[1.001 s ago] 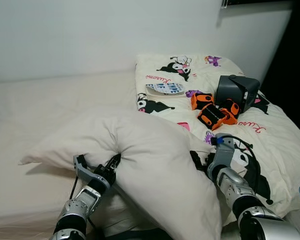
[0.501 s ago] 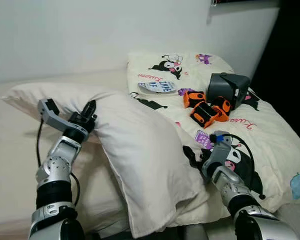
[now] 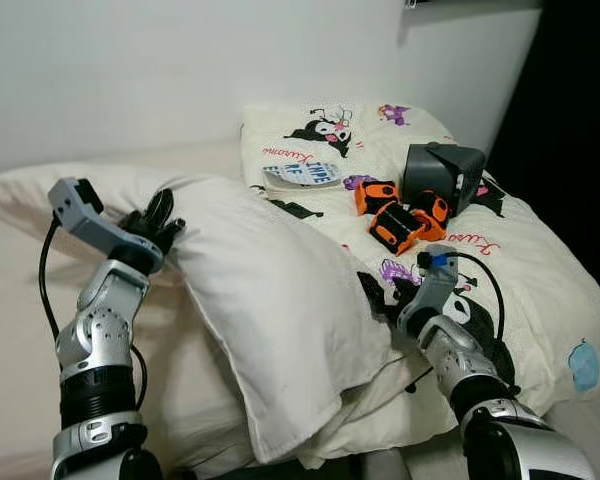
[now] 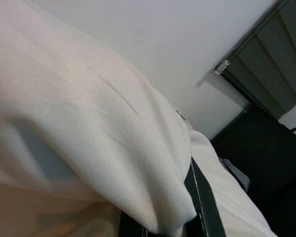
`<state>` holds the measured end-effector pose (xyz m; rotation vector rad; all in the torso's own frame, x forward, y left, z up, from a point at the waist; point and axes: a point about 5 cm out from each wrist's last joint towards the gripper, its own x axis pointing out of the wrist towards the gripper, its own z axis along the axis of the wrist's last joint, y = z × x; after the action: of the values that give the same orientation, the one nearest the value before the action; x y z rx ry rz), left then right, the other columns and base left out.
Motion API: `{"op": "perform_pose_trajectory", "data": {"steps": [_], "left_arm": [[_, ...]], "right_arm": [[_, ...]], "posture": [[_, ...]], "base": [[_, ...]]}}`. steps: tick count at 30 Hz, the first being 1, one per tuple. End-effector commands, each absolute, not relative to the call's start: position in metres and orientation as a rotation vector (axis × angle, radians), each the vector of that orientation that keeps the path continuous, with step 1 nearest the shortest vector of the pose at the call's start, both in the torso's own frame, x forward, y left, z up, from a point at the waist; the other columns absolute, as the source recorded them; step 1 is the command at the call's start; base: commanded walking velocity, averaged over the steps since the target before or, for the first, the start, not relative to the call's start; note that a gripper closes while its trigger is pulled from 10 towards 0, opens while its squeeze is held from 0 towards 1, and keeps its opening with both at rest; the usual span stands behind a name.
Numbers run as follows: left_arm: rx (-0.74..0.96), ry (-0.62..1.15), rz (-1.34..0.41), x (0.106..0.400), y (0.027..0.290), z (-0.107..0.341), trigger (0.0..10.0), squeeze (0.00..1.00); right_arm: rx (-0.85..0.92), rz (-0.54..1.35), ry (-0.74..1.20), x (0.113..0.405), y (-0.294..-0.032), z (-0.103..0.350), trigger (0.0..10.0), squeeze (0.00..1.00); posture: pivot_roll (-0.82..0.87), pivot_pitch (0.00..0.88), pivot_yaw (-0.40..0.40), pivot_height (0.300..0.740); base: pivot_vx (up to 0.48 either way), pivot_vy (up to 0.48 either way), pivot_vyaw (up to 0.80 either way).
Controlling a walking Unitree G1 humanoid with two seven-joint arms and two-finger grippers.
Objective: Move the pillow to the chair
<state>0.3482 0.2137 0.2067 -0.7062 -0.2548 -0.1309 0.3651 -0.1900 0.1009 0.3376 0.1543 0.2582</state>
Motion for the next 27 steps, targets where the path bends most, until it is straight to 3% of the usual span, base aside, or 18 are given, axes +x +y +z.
{"op": "perform_pose_trajectory", "data": {"steps": [1,5,6,9,20,21,22,23,27], "left_arm": [[-0.651,-0.37,-0.114,0.344,0.221,0.232,10.0,0.0],[-0.607,-0.368,-0.079,0.344,0.225,0.236,10.0,0.0],[-0.616,-0.384,-0.084,0.344,0.224,0.237,0.2,0.0],[-0.62,-0.403,-0.102,0.343,0.223,0.24,0.0,0.0],[-0.578,-0.438,-0.106,0.342,0.222,0.256,0.2,0.0],[-0.569,-0.434,-0.1,0.342,0.222,0.257,2.4,0.0],[-0.569,-0.434,-0.1,0.342,0.222,0.257,2.4,0.0],[-0.567,-0.42,-0.094,0.343,0.222,0.256,10.0,0.0],[-0.557,-0.346,-0.064,0.347,0.224,0.249,10.0,0.0]], "right_arm": [[0.358,0.281,0.105,0.371,-0.188,0.114,10.0,0.0],[0.367,0.304,0.078,0.374,-0.184,0.121,10.0,0.0],[0.369,0.31,0.071,0.375,-0.183,0.123,10.0,0.0],[0.37,0.318,0.065,0.376,-0.182,0.125,10.0,0.0],[0.375,0.349,0.04,0.378,-0.179,0.131,10.0,0.0],[0.374,0.351,0.039,0.378,-0.178,0.132,10.0,0.0],[0.374,0.351,0.039,0.378,-0.178,0.132,10.0,0.0],[0.374,0.355,0.037,0.378,-0.178,0.132,10.0,0.0],[0.365,0.35,0.051,0.378,-0.176,0.13,10.0,0.0]], "posture": [[-0.13,0.026,0.042,0.586],[-0.13,0.023,0.041,0.606],[-0.13,0.02,0.04,0.616],[-0.13,0.019,0.041,0.631],[-0.13,0.008,0.041,0.681],[-0.13,0.008,0.041,0.686],[-0.13,0.008,0.041,0.686],[-0.13,0.008,0.041,0.691],[-0.13,0.006,0.042,0.711]], "base": [[0.0,0.0,0.0],[0.0,0.0,0.0],[0.0,0.0,0.0],[0.0,0.0,0.0],[0.0,0.0,0.0],[0.0,0.0,0.0],[0.0,0.0,0.0],[0.0,0.0,0.0],[-0.48,0.0,0.0]]}}
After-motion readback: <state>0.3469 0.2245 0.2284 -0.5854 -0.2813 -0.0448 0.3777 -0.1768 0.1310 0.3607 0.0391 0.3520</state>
